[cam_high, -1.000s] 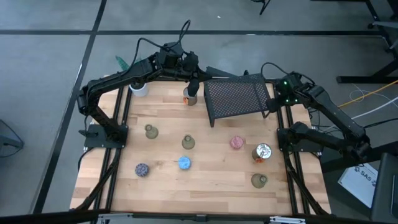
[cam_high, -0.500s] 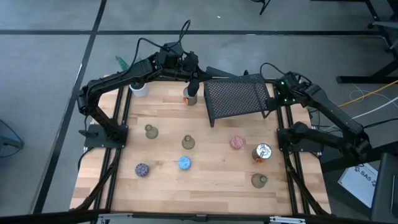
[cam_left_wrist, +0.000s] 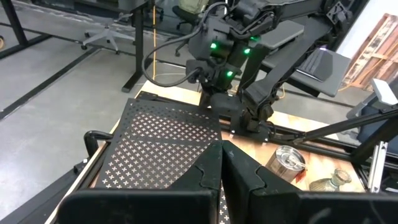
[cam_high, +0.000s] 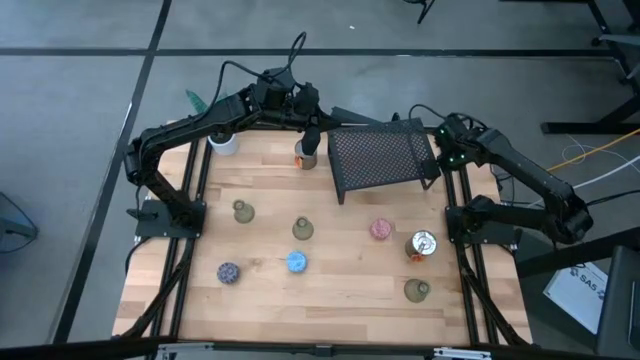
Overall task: Pick & Place candle stick holders
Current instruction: Adjust the shelf
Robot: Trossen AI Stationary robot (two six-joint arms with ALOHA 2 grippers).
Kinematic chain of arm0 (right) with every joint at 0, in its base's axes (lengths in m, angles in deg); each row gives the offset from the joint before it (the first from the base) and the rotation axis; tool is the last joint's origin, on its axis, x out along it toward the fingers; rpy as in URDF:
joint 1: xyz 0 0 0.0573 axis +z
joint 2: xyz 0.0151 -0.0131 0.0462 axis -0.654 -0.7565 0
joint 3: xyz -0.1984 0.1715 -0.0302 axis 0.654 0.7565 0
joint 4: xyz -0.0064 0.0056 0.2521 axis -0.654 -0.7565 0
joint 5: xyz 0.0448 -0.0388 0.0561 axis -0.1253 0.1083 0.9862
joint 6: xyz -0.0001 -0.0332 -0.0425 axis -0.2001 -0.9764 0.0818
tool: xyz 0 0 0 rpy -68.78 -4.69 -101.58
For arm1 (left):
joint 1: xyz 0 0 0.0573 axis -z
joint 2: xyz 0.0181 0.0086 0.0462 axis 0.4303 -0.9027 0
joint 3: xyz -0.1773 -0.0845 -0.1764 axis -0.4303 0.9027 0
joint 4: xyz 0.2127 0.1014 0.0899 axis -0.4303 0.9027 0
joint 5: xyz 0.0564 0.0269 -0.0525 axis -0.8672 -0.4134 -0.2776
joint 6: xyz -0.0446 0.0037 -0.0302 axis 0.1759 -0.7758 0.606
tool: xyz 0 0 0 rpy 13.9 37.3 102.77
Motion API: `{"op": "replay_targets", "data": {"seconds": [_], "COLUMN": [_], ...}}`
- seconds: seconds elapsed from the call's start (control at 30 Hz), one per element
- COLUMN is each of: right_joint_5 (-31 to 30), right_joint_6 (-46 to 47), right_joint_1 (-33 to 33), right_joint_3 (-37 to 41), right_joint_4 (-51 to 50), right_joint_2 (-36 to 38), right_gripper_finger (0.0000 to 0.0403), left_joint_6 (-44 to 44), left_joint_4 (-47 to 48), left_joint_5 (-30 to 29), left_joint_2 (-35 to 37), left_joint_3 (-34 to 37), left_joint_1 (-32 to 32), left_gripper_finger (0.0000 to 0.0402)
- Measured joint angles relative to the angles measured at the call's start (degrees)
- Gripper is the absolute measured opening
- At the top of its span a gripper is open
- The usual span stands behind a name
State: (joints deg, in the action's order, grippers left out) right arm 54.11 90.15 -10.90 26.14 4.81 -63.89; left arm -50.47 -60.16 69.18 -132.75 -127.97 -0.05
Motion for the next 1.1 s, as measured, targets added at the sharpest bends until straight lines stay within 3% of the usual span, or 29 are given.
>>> {"op": "replay_targets", "data": {"seconds": [0.67,1.1], "right_joint_5": [9.6,12.5], "right_joint_6": [3.1,8.0], "right_joint_1": [0.3,6.3], "right_joint_3": [0.0,0.0], "right_joint_4": [6.7,5.6], "right_joint_2": [0.0,0.0], "right_gripper_finger": [0.0,0.0], "left_joint_6": [0.0,0.0], "left_joint_4": [0.0,0.0], "left_joint_5": [0.0,0.0], "left_joint_2": [0.0,0.0], "left_joint_3": [0.0,0.0], "left_joint_1": [0.0,0.0], "left_gripper_finger": [0.0001,0.0001]}}
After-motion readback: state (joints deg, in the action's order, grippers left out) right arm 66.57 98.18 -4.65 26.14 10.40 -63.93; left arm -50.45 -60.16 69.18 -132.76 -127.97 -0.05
